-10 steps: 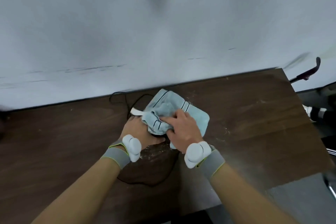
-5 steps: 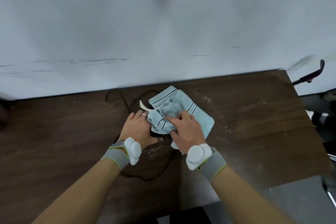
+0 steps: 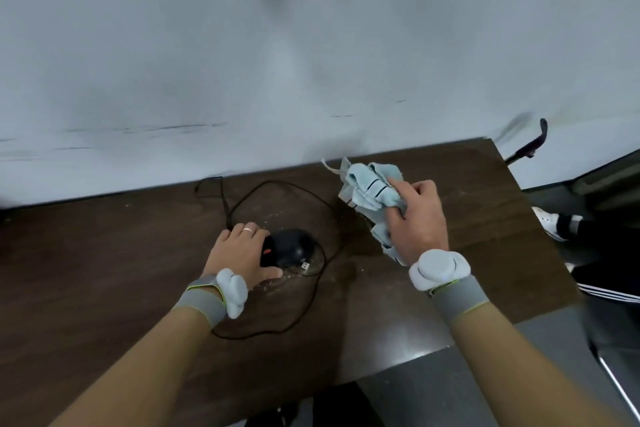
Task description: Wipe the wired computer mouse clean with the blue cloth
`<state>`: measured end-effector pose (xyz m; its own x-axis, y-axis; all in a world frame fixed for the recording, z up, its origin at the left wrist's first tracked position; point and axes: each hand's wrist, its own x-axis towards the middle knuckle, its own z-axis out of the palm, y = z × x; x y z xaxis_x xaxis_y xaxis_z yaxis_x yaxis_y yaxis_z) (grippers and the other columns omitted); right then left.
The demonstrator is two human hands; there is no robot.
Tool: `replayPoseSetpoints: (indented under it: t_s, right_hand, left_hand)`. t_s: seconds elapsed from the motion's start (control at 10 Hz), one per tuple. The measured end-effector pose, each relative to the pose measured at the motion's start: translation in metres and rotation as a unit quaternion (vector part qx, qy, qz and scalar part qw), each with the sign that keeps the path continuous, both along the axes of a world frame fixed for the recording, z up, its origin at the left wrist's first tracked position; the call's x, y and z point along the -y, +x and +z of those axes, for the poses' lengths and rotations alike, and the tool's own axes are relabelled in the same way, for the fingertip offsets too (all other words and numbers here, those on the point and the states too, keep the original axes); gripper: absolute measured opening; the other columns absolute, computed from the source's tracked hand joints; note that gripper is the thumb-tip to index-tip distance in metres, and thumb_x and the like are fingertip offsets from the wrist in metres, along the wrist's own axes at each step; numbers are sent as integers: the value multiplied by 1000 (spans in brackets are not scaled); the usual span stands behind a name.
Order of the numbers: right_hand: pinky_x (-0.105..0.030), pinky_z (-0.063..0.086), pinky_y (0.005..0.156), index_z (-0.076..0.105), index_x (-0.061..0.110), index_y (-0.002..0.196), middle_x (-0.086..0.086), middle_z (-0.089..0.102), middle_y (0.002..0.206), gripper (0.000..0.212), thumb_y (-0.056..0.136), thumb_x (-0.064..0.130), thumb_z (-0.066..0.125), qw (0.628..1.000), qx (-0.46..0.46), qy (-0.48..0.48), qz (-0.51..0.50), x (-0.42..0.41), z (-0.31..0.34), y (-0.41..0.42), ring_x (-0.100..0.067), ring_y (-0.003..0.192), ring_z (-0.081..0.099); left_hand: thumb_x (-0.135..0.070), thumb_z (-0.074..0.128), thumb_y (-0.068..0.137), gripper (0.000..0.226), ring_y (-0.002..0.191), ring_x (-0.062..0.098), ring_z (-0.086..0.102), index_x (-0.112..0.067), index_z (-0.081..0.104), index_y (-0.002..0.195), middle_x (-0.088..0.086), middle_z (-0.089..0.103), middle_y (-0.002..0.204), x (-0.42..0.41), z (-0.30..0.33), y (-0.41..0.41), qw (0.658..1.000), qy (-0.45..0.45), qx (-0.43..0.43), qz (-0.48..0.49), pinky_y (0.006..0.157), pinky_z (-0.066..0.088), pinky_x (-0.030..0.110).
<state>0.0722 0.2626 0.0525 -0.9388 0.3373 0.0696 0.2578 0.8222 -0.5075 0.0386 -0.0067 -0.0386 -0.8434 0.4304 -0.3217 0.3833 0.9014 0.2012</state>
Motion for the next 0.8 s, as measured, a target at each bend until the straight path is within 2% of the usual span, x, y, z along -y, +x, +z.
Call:
replayPoseSetpoints:
  t_s: [0.2, 0.4, 0.5, 0.6, 0.7, 0.8]
  right_hand:
    - [-41, 48, 78, 55, 24, 125, -14, 47, 112, 42, 84, 17, 59, 995, -15, 80, -65, -37, 8, 13, -31, 103, 48]
    - [-46, 47, 78, 55, 22, 126, -17, 49, 111, 44, 82, 15, 58, 983, 117, 136, -42, -49, -38, 33, -36, 101, 47]
    - [-44, 45, 84, 50, 27, 131, -15, 48, 120, 48, 84, 18, 55, 962, 235, 141, -3, -44, -65, 44, -37, 110, 45]
    - [-44, 43, 97, 34, 31, 141, -13, 36, 138, 59, 86, 30, 54, 930, 354, 94, 29, -35, -80, 51, -37, 126, 36]
    - [-45, 37, 107, 23, 28, 146, -12, 26, 150, 74, 83, 45, 57, 910, 406, 66, 55, -31, -73, 46, -38, 133, 33]
    - [-41, 40, 103, 31, 23, 143, -10, 38, 148, 69, 84, 52, 51, 927, 372, 17, 52, -27, -54, 28, -33, 128, 45]
  left_hand:
    - [-70, 51, 73, 73, 116, 26, 45, -20, 44, 127, 6, 51, 126, 2, 5, 6, 1000, 15, -26, 2, 95, 37, 40]
    - [-67, 42, 80, 65, 116, 25, 45, -21, 44, 127, 5, 51, 126, 1, 14, 15, 999, 6, -46, -3, 96, 38, 38]
    - [-65, 43, 82, 62, 115, 24, 46, -21, 46, 125, 5, 52, 125, 2, 19, 15, 999, 9, -48, -1, 96, 38, 38]
    - [-63, 44, 83, 58, 112, 25, 48, -20, 48, 122, 5, 54, 122, 3, 23, 13, 998, 18, -58, -7, 94, 39, 39]
    - [-61, 44, 83, 55, 110, 25, 49, -20, 50, 120, 5, 56, 119, 3, 31, 10, 996, 24, -83, -8, 91, 41, 38]
    - [-57, 42, 86, 49, 110, 25, 49, -21, 51, 118, 4, 56, 119, 0, 39, 3, 995, 37, -90, -22, 91, 40, 39]
